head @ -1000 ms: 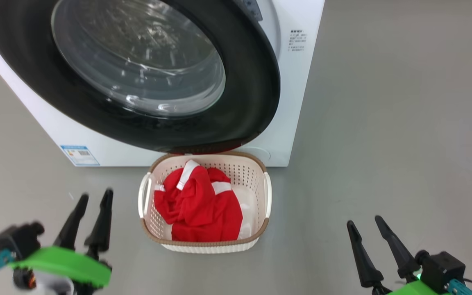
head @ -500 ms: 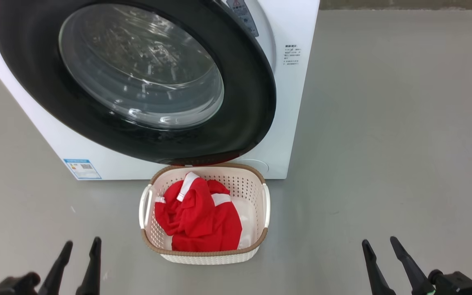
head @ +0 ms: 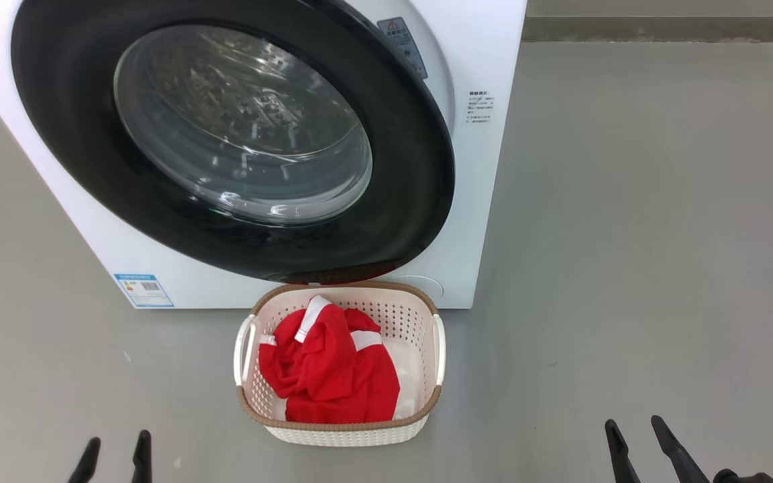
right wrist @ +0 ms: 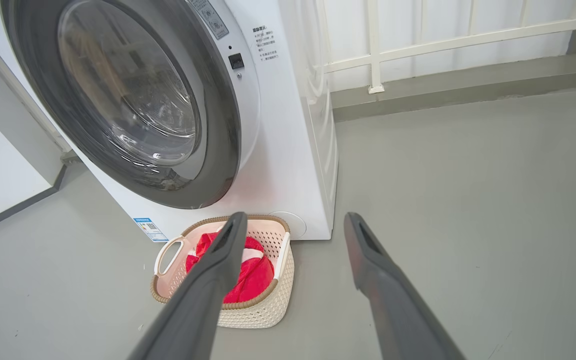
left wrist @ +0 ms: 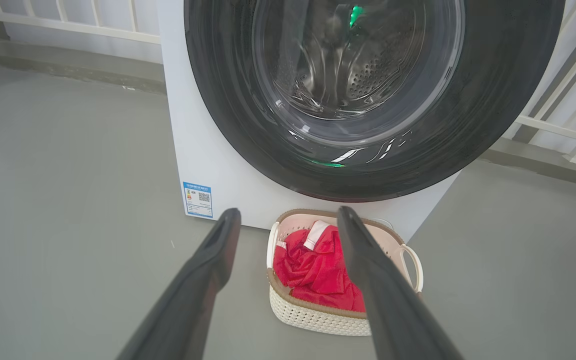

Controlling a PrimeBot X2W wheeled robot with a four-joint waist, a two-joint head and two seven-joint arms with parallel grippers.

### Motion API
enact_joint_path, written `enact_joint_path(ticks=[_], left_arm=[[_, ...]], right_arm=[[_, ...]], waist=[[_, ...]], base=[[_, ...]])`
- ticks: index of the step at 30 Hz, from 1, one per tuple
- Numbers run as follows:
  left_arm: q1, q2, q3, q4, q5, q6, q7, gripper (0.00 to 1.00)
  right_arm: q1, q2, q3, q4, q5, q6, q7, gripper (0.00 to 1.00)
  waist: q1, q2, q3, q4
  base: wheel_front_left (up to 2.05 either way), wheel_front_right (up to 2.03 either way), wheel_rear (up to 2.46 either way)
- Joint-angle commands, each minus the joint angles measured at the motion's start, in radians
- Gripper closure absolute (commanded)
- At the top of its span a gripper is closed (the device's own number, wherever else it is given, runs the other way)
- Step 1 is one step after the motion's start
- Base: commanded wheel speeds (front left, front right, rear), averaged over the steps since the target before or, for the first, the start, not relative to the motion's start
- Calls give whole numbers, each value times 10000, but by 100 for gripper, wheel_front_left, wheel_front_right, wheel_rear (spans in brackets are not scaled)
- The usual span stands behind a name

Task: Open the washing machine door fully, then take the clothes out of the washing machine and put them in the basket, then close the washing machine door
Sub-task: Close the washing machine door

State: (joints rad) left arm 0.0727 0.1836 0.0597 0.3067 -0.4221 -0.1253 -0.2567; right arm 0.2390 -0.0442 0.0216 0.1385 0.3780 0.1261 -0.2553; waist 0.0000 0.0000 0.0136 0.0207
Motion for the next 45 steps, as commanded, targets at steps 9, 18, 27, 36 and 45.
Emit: enact_joint_path(ticks=[9,18,27,36,45], left_arm=[[39,-45,397,-384,363,-54,-51,0],[23,-123,385,-469,459,-54,-51,0],[-247,-297,216,-540,542,-54,-51,0],[-755,-516,-186,-583,533,-54,-51,0],[-1495,-706,-854,-544,292,-54,-51,0]], right_arm=[[27,-104,117,-318,61,46,-65,0],[-96,-91,109,-389,51,46,-65,0],[-743,-75,325,-440,205,46,-65,100],[-3194,-64,833,-72,409,46,-65,100],[-5819,-62,901,552,185,46,-65,100]], waist=[[0,0,0,52],[0,0,55,91],[0,0,252,523],[0,0,785,1334],[0,0,1553,2210]], base=[[0,0,0],[0,0,0],[0,0,0],[0,0,0],[0,0,0]])
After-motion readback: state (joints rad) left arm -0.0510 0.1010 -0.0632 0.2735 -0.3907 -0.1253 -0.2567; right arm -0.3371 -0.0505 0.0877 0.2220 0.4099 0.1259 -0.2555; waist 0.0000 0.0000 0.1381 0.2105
